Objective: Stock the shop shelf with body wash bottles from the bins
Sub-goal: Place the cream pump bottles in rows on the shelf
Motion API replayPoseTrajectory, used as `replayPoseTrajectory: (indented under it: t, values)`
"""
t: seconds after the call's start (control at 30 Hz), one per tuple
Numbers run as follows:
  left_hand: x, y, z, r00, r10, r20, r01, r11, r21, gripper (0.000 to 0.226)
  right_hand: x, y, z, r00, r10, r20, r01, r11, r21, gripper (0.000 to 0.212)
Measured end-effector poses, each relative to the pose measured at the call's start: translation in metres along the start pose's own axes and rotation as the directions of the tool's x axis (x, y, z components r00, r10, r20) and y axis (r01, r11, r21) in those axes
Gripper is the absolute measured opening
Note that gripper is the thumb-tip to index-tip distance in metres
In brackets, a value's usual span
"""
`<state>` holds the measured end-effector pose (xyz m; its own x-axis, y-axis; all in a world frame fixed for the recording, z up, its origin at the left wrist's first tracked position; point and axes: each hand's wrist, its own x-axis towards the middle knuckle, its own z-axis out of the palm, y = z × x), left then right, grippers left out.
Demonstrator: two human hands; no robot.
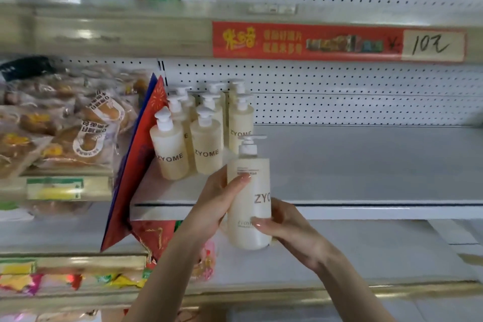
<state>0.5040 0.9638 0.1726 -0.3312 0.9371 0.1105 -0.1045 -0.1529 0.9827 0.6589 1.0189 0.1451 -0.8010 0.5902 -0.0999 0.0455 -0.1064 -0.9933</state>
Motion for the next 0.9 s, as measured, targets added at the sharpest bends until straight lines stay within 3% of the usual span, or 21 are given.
replayPoseTrajectory:
  t: [0.1,0.17,0.27,0.37,0.57,0.67,0.9]
  values:
    - [0.011,0.001,-0.017,0.994,0.108,-0.013,-0.107,0.993,0.052,0.029,0.020,0.005,0.008,0.996,-0.031,-0.082,0.030,0.999,-0.012,0.048]
    - [0.019,-0.004,-0.033,0.965,0.233,-0.122,-0.215,0.965,0.148,0.030,0.036,0.009,0.010,0.987,-0.049,-0.151,0.045,0.999,-0.028,0.049]
    - [0.020,-0.018,-0.061,0.832,0.401,-0.383,-0.256,0.890,0.376,0.024,0.060,0.012,0.006,0.958,-0.069,-0.278,0.055,0.997,-0.060,0.058]
    - [0.015,-0.029,-0.087,0.737,0.488,-0.467,-0.177,0.807,0.563,0.035,0.081,0.009,-0.001,0.897,-0.100,-0.430,0.015,0.980,-0.197,0.057]
    - [0.028,-0.056,-0.107,0.750,0.419,-0.512,-0.014,0.784,0.620,0.068,0.117,0.014,-0.011,0.843,-0.197,-0.500,-0.009,0.925,-0.380,0.068]
    - [0.037,-0.062,-0.109,0.740,0.391,-0.548,0.029,0.794,0.607,0.075,0.129,0.019,-0.012,0.847,-0.206,-0.489,-0.017,0.910,-0.414,0.070]
    - [0.063,-0.074,-0.131,0.809,0.267,-0.524,0.067,0.843,0.533,0.086,0.136,0.024,-0.014,0.845,-0.216,-0.489,-0.048,0.881,-0.471,0.074]
